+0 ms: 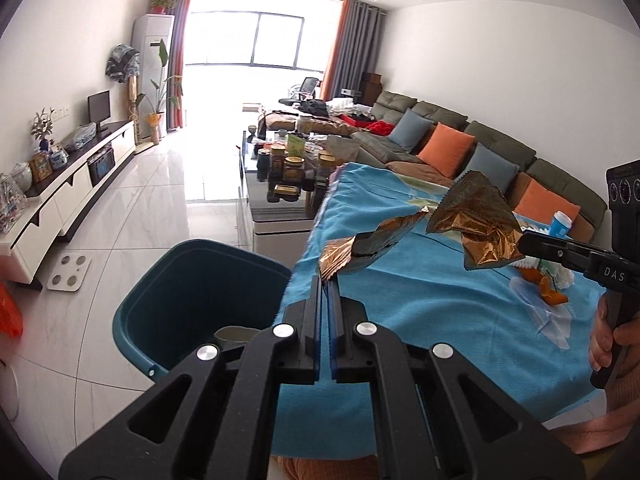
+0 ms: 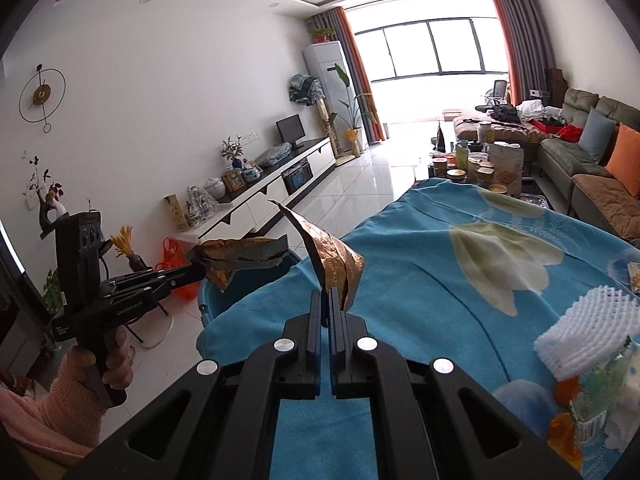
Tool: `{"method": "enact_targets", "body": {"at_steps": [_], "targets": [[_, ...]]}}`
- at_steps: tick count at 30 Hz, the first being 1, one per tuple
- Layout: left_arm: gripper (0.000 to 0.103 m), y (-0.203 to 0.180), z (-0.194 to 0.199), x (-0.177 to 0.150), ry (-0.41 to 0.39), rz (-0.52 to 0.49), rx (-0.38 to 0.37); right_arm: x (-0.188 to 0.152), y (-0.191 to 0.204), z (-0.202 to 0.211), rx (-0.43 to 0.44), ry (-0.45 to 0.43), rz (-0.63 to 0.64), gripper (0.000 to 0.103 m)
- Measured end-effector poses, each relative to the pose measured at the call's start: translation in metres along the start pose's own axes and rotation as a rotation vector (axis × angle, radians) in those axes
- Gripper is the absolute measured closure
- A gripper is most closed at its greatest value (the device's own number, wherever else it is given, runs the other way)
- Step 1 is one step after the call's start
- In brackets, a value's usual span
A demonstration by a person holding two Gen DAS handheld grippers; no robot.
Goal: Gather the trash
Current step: 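Lift the gold foil with the left tool while the right tool lifts the brown wrapper, then open the left tool over the teal bin while the right tool releases the brown wrapper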
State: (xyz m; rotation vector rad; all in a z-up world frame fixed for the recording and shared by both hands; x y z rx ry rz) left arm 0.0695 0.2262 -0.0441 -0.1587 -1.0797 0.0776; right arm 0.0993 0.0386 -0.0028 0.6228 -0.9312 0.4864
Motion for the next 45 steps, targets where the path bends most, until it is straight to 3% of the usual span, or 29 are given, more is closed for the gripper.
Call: {"method": "enact_targets", "body": {"at_steps": [12, 18, 30, 45], "targets": [[0.1, 0.078, 0.006, -0.012, 0.023, 0.104, 0.144, 0.014, 0.046, -0.073, 0.145, 0.09, 0.014, 0.101], [0.1, 0.104, 0.008, -0.023, 0.041, 0.155, 0.177, 0.017, 0.06, -0.096, 0.179, 0.123, 0.008, 0.101], [0.1, 0.127, -0.013, -0.039, 0.082, 0.244, 0.236, 0.015, 0.076, -0.139, 0.206, 0.189, -0.019, 0.101], [0.1, 0.128, -0.055, -0.047, 0.145, 0.271, 0.278, 0.003, 0.096, -0.19, 0.168, 0.289, 0.005, 0.101]]}}
Point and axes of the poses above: each gripper's, at about its wrist camera, not at the fingertips, and z roughly against the way its jaws point, y to its left, x to its top, the point moved 4 cm from there along -z, roughly the way its jaws point, and after that the axes turned 5 degrees about -y, right-handed, at the moved point
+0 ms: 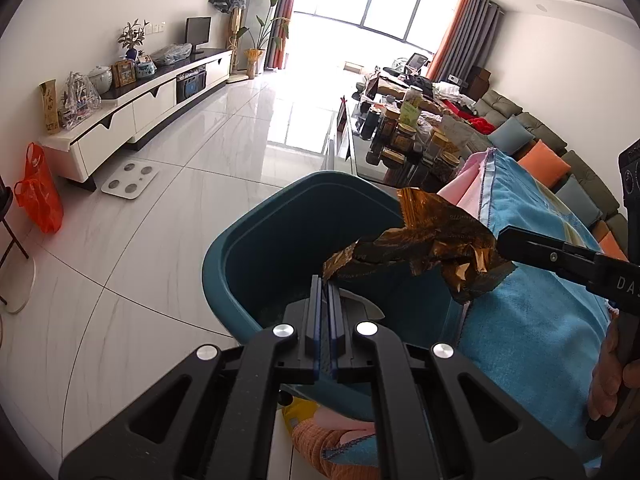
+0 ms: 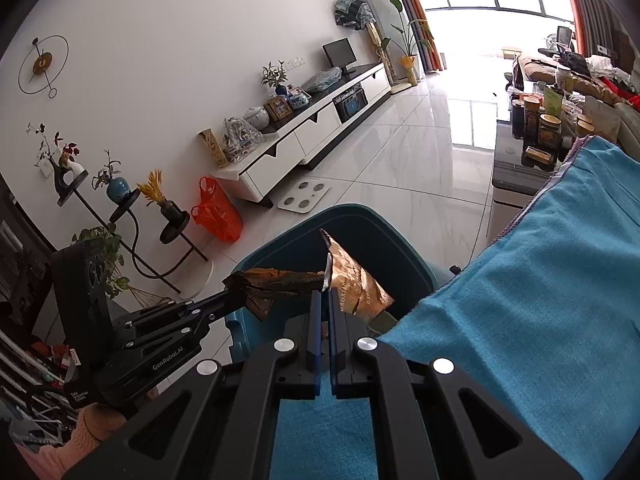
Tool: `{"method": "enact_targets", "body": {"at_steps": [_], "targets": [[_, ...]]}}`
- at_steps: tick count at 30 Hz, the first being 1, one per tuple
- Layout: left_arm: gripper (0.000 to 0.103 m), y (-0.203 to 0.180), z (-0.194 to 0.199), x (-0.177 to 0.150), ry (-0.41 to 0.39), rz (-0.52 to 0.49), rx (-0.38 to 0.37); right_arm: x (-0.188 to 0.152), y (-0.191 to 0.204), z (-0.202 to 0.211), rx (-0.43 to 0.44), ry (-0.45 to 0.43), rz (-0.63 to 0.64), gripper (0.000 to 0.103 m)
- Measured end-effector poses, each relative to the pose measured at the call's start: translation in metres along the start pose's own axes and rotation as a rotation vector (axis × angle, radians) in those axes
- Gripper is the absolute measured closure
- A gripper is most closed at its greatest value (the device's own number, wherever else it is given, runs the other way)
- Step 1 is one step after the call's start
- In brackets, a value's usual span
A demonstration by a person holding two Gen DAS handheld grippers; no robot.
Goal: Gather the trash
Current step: 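Open the left tool over the teal bin while the right tool releases the brown wrapper, then move both open tools back over the remaining trash on the table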
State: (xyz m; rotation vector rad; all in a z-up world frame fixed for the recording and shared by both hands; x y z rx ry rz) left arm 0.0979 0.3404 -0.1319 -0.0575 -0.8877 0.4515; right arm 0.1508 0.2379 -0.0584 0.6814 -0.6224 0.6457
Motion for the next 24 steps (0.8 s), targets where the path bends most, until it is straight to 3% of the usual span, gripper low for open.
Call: {"method": "enact_targets", "body": {"at_steps": [7, 11, 16, 24], "targets": [[0.097, -0.001, -0.023, -0.001, 0.03, 0.013, 0.018, 0.0, -0.008, -0.017, -0.015, 0.043, -0.028, 0.095], [0.089, -0.002, -0.031, -0.003, 0.039, 0.015, 0.018, -0.002, -0.012, -0.01, -0.017, 0.028, -0.04, 0.094], [0.088, -0.009, -0.031, -0.002, 0.029, 0.009, 0.006, -0.006, -0.018, 0.004, -0.023, 0.015, -0.046, 0.089], [0.059, -0.044, 0.011, 0.004, -0.083, -0.078, -0.074, -0.018, -0.025, 0.054, -0.046, -0.058, -0.025, 0.086]]}}
Point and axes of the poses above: each gripper's, at about its wrist camera, not at the fingertips, and z roughly against the way its jaws point, y to its left, x to its top, the point moved 4 cm from there along -z, roughly the way its jaws point, and after that the axes turned 5 degrees about -y, right-handed, at the moved point
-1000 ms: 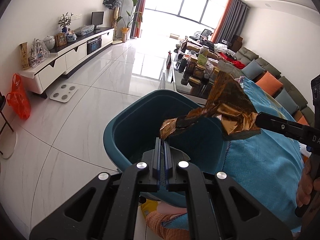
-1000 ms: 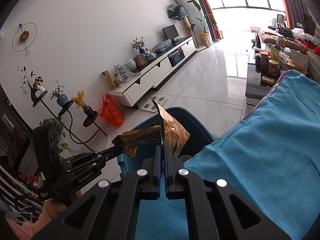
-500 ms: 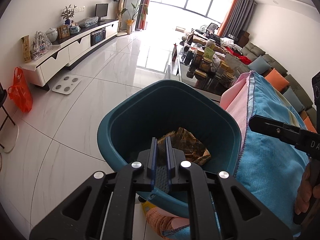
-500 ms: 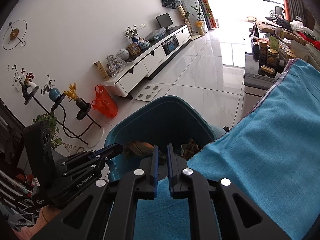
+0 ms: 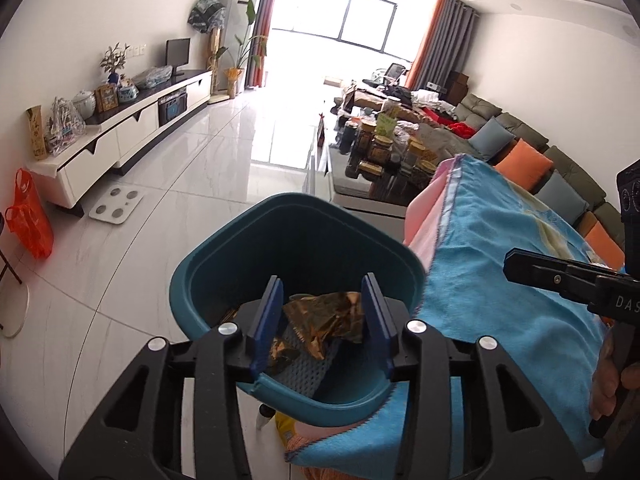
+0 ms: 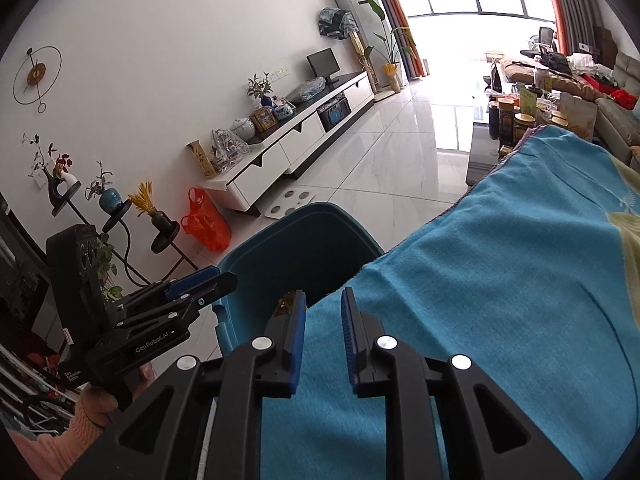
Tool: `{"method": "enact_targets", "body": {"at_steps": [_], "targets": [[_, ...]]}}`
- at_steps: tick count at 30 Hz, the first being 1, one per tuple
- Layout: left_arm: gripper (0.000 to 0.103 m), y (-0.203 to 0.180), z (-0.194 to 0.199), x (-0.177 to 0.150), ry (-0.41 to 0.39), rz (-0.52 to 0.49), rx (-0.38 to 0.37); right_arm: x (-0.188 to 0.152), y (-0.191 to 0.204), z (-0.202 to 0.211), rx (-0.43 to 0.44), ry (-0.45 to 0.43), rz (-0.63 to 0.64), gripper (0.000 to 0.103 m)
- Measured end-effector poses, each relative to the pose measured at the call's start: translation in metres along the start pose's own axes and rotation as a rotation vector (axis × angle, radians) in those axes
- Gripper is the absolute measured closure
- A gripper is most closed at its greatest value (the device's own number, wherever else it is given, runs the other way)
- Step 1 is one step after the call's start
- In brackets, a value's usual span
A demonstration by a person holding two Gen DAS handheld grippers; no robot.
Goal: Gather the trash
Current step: 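Move both open tools back over the remaining trash on the table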
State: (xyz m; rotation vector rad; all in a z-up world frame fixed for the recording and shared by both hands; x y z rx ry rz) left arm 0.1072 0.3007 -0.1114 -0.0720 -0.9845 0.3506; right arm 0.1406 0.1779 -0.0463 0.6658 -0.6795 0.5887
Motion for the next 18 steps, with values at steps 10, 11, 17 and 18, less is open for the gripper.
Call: {"method": "enact_targets", "body": {"at_steps": [10, 11, 17, 18], "targets": [[0.038, -0.123, 0.028, 0.002, -0.075, -0.158, -0.273, -0.018, -0.045, 0.107, -0.142, -0.161, -0.023, 0.063], [0.036, -0.137, 0.029, 0.001, -0.075, -0.177, -0.297, -0.022, -0.052, 0.117, -0.159, -0.172, -0.034, 0.063], [0.034, -0.218, 0.027, -0.019, -0.034, -0.263, -0.446, -0.05, -0.092, 0.175, -0.275, -0.221, -0.102, 0.062], [0.034, -0.232, 0.026, -0.022, -0.023, -0.274, -0.468, -0.054, -0.1, 0.185, -0.297, -0.23, -0.116, 0.062]]}}
Point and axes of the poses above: each gripper's, at about its wrist camera, not at the fingertips, and z roughly against the way its jaws point, y to its left, x to its top, the point moved 4 cm from there along -z, roughly the way its jaws point, and after that the axes turned 5 degrees about -y, right-handed, at the moved point
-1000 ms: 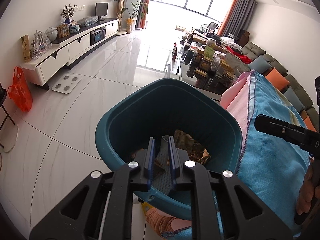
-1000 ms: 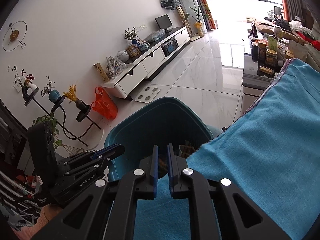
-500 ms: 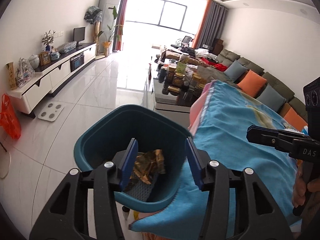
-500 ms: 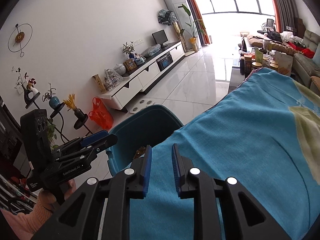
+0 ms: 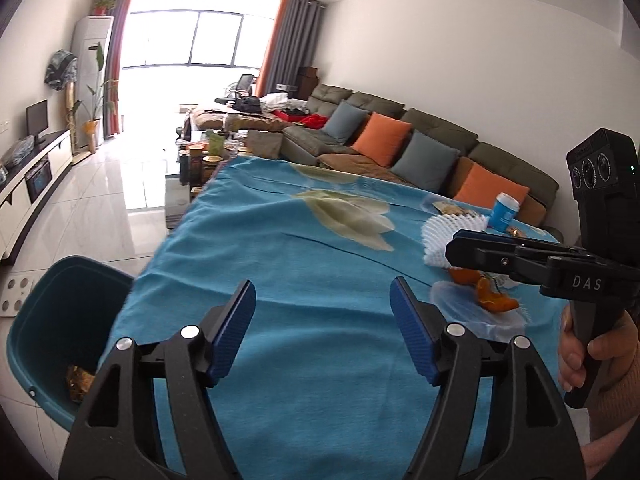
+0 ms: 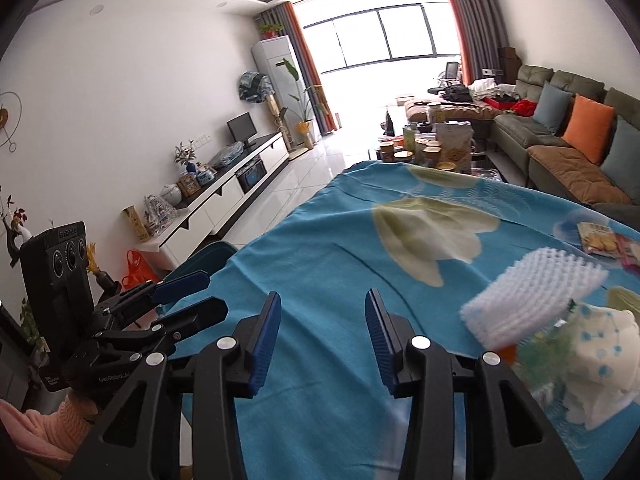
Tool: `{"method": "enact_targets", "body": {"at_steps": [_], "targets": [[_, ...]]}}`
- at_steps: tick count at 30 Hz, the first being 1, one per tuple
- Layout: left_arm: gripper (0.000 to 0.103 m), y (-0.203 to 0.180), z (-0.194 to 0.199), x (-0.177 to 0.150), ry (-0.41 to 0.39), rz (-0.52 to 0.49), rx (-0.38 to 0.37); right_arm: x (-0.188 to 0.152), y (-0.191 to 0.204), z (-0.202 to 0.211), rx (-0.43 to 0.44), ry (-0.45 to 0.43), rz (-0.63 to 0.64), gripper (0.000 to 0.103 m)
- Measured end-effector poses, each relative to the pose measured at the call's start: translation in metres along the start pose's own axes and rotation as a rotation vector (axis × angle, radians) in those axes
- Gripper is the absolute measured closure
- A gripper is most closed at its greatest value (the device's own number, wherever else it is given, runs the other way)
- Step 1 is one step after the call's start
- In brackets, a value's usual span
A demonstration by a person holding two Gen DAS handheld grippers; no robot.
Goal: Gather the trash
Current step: 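Move both open tools back over the remaining trash on the table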
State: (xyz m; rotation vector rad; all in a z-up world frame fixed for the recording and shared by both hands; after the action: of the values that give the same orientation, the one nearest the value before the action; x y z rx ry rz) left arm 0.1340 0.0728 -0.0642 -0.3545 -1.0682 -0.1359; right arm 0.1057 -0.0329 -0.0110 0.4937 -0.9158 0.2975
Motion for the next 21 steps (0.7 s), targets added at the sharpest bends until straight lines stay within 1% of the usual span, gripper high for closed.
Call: {"method": "enact_targets", "body": {"at_steps": [4, 8, 13, 16, 17, 21], "targets": [[0.034, -0.047, -0.025, -0.004, 0.037, -0.057, -0.084, -0.002, -0.041, 0.034, -0.096, -0.047, -0.051, 0.061], [0.034, -0.086, -0.049, -0.007, 0.082, -0.106, -0.149, -0.006, -0.083, 0.062, -0.183, -0.086, -0.116, 0.061], [0.034, -0.12, -0.073, -0.005, 0.119, -0.159, -0.19, -0.014, -0.127, 0.081, -0.267, -0.106, -0.191, 0.061], [0.036, -0.127, -0.087, 0.0, 0.145, -0.176, -0.196, -0.021, -0.149, 0.083, -0.288, -0.098, -0.243, 0.061], [0.04, -0.128, -0.093, 0.002, 0.161, -0.174, -0.197, -0.024, -0.155, 0.083, -0.286, -0.094, -0.264, 0.061], [0.044, -0.129, -0.109, 0.011, 0.186, -0.161, -0.193, -0.031, -0.17, 0.08, -0.278, -0.083, -0.309, 0.061]]}}
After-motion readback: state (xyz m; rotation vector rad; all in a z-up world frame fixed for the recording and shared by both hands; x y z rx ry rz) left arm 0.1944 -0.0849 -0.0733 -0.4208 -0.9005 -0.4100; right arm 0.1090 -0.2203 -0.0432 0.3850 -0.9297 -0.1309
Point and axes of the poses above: each gripper's, at about its wrist camera, not at the fingertips, and z roughly against the way its jaws point, y to its left, x to its top, the point moved 4 cm from there along -z, roughly the way its jaws point, and after that the axes turned 5 degrees about -y, right-handed, at the moved point
